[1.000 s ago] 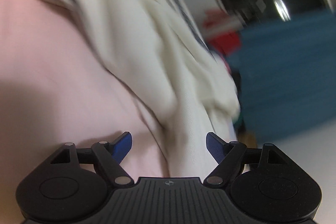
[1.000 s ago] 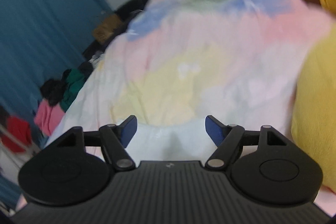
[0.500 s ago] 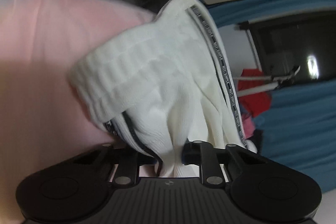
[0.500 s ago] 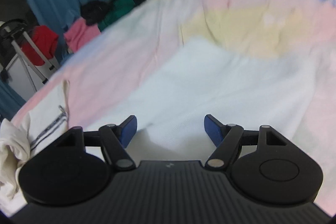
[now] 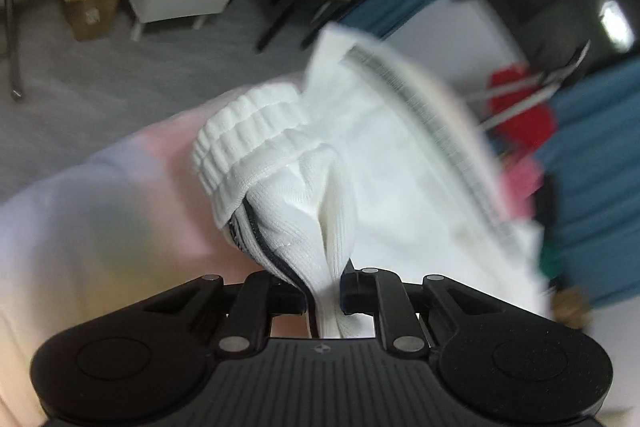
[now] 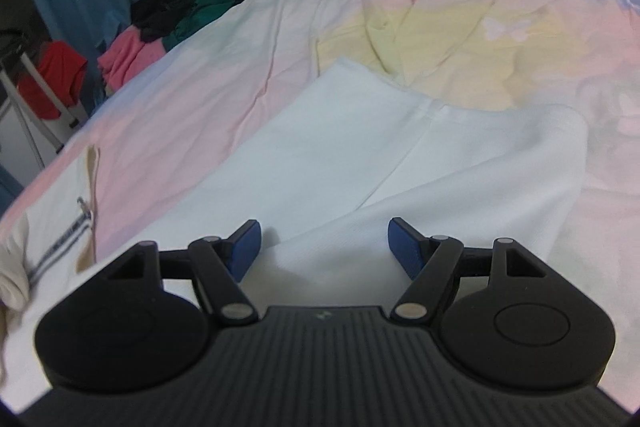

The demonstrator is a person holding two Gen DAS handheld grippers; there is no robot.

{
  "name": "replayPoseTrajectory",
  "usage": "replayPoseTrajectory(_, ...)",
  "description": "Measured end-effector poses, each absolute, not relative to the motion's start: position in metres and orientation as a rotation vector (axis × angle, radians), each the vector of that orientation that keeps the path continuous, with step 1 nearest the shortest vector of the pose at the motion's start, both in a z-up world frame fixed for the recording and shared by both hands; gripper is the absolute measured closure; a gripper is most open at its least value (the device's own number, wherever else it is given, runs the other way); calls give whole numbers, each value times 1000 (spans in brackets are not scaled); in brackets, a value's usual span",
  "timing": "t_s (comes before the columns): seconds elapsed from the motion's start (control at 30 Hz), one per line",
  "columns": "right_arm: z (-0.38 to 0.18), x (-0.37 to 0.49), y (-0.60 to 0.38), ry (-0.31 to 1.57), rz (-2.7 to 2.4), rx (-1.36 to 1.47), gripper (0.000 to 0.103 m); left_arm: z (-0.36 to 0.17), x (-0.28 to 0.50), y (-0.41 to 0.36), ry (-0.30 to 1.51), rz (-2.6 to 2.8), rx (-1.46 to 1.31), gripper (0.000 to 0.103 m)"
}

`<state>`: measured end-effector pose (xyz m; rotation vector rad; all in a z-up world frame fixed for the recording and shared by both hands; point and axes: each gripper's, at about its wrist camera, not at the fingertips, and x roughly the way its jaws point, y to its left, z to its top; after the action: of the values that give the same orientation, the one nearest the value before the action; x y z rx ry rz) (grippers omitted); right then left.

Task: Fold clothes
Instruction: 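Lower the white pants onto the bed and open the left gripper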

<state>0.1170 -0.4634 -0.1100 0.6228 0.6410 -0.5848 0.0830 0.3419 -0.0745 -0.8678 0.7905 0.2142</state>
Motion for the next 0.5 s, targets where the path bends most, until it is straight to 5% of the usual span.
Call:
replayPoseTrajectory(0.2, -93, 90, -479, 550, -612, 727, 31, -90, 88, 329, 854, 235, -674, 78)
replayPoseTrajectory(0.33, -87, 72, -499, 499, -684, 796, 30, -76, 79, 318, 864, 222, -564, 44)
replayPoseTrajectory(0.5, -91, 76, -500, 545, -684, 804, 29, -46, 46, 287, 801, 220, -387, 24)
